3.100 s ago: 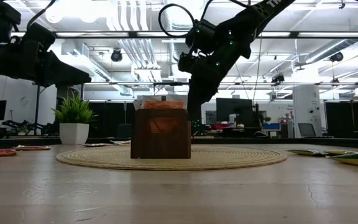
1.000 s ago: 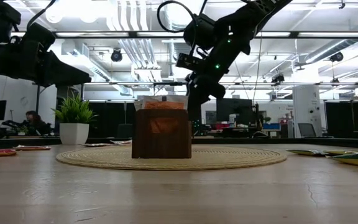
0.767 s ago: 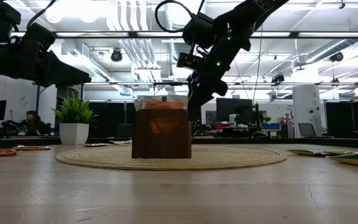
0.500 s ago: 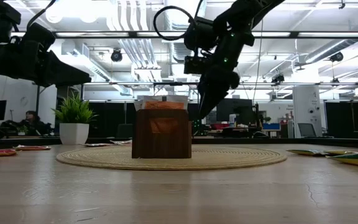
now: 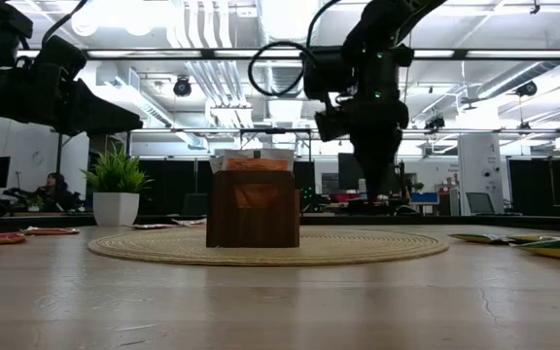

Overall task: Pick & Place Tea
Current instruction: Put the yellow tea bag into the top section of the wooden organizer

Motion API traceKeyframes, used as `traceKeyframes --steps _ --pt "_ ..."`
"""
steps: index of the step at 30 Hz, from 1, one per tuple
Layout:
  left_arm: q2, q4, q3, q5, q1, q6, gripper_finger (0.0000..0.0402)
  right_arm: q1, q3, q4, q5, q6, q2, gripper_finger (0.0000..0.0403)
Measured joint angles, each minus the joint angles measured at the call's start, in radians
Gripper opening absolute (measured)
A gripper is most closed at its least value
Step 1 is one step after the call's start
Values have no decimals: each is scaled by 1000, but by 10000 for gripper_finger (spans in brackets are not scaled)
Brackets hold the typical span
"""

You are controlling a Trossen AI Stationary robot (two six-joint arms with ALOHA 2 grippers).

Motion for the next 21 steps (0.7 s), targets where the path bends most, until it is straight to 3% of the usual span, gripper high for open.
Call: traceKeyframes --steps 21 --pt "0 0 0 0 0 0 202 244 -64 14 8 235 0 203"
